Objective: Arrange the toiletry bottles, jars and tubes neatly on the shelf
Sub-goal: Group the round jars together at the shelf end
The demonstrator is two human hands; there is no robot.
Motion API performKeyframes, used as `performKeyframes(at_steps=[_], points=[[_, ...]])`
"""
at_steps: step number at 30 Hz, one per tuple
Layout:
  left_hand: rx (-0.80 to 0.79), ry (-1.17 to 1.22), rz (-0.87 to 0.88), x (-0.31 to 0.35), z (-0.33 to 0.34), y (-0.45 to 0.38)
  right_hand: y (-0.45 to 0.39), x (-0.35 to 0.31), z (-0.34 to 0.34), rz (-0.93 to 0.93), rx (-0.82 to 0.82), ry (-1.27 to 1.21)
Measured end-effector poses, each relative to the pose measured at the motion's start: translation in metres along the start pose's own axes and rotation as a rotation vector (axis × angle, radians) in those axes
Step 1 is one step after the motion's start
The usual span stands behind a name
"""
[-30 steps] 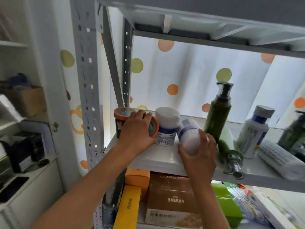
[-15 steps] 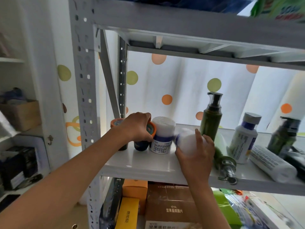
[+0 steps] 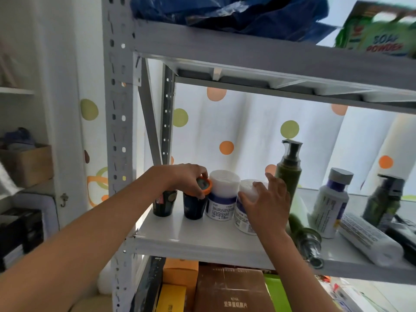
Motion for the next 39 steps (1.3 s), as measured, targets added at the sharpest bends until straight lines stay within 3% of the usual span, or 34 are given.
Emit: performKeyframes(at_steps=[5,12,18,24,29,32,35,39], points=[[-0.031,0.117,0.025,-0.019,0.0,-0.006,-0.009,-0.014,-0.002,-0.011,-0.134,0.121],[0.042,-0.024,-0.03,-0.036,-0.005,0.002,-0.028,-0.077,-0.001,-0.381,-0.316,-0.08],[0.2,-0.242,0.001,-0.055,0.005,0.005,-0.021,-0.118,0.025,-0.617,-0.585,-0.154],[0.308,-0.359,-0.026,-0.063,0.003,0.007,-0.009,-0.135,0.038,-0.647,-0.344,-0.075],[0.228,-0.276,-0.06,-0.058,0.004,0.007,-0.011,-0.134,0.038,-0.647,-0.394,-0.103],[0.179,-0.215,-0.067,-0.053,0.004,0.007,-0.014,-0.124,0.025,-0.576,-0.421,-0.274],[0.222,-0.134,0.027,-0.031,-0.003,0.007,-0.024,-0.094,0.004,-0.458,-0.239,-0.285],[0.281,0.047,0.201,0.018,-0.002,-0.008,-0.024,-0.04,-0.003,-0.311,-0.247,-0.05]])
Point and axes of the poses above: each hand's wrist, its own y-axis away from the middle knuckle, its own z-axis out of the palm, x = y × z, the point moved 7 cm from there along -y, towards the middle knuckle, and after that the axes turned 10 degrees about y, right-handed, at the moved point
